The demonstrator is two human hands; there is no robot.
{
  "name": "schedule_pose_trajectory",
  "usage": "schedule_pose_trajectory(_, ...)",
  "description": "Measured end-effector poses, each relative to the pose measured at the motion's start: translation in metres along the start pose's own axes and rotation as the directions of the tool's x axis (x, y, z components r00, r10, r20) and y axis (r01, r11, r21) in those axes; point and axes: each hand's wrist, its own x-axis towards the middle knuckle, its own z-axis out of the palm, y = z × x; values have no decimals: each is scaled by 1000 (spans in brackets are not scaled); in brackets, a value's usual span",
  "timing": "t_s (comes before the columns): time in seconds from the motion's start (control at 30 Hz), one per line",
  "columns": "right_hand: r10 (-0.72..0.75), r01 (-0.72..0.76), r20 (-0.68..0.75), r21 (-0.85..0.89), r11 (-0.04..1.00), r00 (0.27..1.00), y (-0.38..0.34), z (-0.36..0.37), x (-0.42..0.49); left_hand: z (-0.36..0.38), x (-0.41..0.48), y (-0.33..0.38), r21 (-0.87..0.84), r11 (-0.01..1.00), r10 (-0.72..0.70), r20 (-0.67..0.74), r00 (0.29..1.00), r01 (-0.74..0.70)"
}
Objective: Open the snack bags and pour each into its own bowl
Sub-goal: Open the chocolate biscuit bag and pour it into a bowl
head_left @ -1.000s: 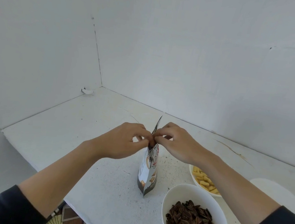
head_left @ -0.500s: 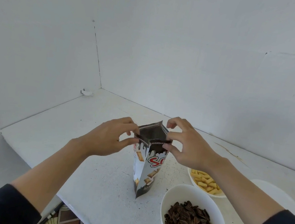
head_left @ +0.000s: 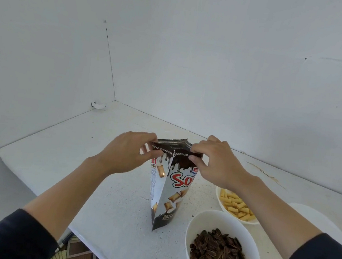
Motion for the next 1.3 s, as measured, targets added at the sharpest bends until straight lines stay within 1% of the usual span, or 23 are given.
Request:
schedule_pose_trajectory(0.07,-10,10,-21,1,1000,1000,-2,-2,1,5,-3,6,-179,984,-16,51,999,25)
schedule_pose_trajectory(0.17,-78,77,-20,-20,997,997,-11,-2,1,14,-7,19,-305,952,-16,78,997,39)
schedule_pose_trajectory(0.27,-165,164,-36,-11,986,986,-19,-2,4,21,-7,28,-412,909,-29,76,997,58)
schedule_pose_trajectory(0.33,-169,170,-77,4,985,983,-22,-3,7,22,-8,31,-527,846,-58,67,996,85)
schedule_pose_trajectory(0.37,-161,163,-126,5,987,979,-22,-4,9,23,-8,33,-604,790,-84,66,994,107)
schedule_pose_trajectory(0.43,-112,123,-252,27,992,961,-23,-7,13,23,-8,38,-711,689,-125,73,989,139)
schedule_pose_trajectory(0.47,-65,91,-318,66,994,946,-24,-9,16,24,-9,40,-731,667,-130,77,989,145)
schedule_pose_trajectory(0.5,-10,61,-383,120,991,924,-26,-11,18,24,-9,42,-734,664,-126,80,989,144)
schedule_pose_trajectory(0.6,163,-15,-528,273,962,834,-32,-23,26,29,-12,47,-689,713,-112,68,991,128)
schedule_pose_trajectory(0.67,262,-57,-562,355,933,785,-35,-31,29,34,-13,47,-689,715,-139,30,990,121)
schedule_pose_trajectory(0.77,383,-101,-539,479,872,750,-30,-42,30,42,-15,41,-689,712,-204,-18,979,136)
schedule_pose_trajectory(0.83,429,-110,-536,525,844,728,-26,-50,28,51,-16,35,-719,680,-233,-24,972,145)
schedule_pose_trajectory(0.9,455,-100,-541,561,822,708,-25,-61,22,61,-17,34,-772,616,-274,-24,961,157)
schedule_pose_trajectory(0.97,490,-71,-544,617,784,681,-23,-73,18,72,-17,38,-869,468,-318,5,948,162)
schedule_pose_trajectory(1.0,518,-61,-542,650,757,661,-21,-79,16,77,-17,43,-905,395,-316,29,948,159)
schedule_pose_trajectory(1.03,547,-55,-539,678,733,641,-18,-84,14,82,-16,50,-928,343,-295,43,954,148)
schedule_pose_trajectory(1.1,593,-57,-531,714,697,605,-12,-94,10,89,-13,68,-961,255,-249,41,968,107)
schedule_pose_trajectory(1.17,633,-38,-521,755,655,573,-6,-102,3,94,-4,88,-984,170,-243,10,970,53)
schedule_pose_trajectory(1.23,668,-16,-509,789,614,543,0,-111,-5,96,8,106,-994,108,-258,-28,966,0)
schedule_pose_trajectory(1.3,687,-8,-507,802,598,521,7,-122,-14,97,21,122,-997,60,-267,-53,962,-38)
